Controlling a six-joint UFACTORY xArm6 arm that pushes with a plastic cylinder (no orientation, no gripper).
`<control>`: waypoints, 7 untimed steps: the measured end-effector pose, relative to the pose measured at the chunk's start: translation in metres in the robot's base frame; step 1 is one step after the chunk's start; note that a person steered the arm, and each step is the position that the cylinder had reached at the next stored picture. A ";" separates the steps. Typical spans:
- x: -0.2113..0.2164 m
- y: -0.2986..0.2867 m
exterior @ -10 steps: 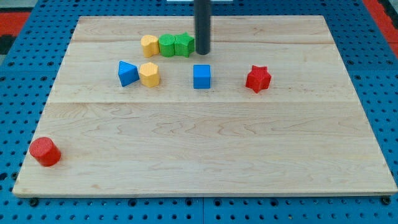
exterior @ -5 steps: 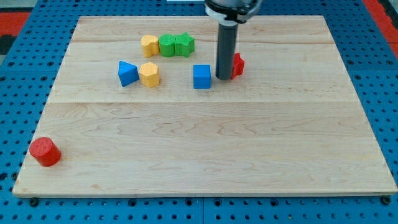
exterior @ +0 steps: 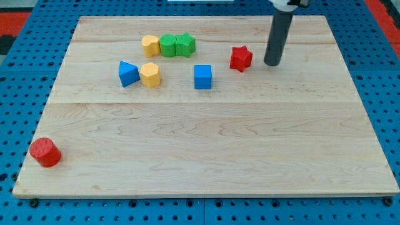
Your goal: Place the red star below the green star
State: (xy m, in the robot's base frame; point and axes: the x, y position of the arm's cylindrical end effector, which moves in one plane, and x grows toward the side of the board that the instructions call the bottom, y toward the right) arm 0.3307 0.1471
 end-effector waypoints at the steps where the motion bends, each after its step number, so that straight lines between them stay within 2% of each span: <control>1: 0.010 -0.030; 2: 0.010 -0.087; 3: -0.006 -0.056; 4: -0.020 -0.069; 5: -0.015 -0.092; 7: -0.005 -0.102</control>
